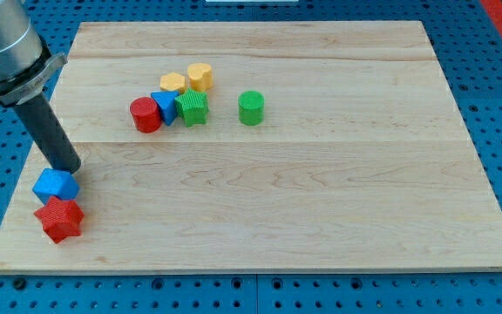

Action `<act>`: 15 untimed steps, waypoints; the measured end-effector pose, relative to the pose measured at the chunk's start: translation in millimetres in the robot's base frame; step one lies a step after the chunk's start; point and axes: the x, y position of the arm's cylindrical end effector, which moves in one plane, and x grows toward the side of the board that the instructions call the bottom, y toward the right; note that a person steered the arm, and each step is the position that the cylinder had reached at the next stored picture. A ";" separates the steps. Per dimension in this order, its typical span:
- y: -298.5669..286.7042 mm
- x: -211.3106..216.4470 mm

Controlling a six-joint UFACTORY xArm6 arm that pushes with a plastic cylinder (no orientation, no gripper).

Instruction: Move the green circle towards the star

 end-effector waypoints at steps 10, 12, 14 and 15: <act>277.0 -95.9; 239.0 -65.3; 186.4 -22.1; 142.7 -21.9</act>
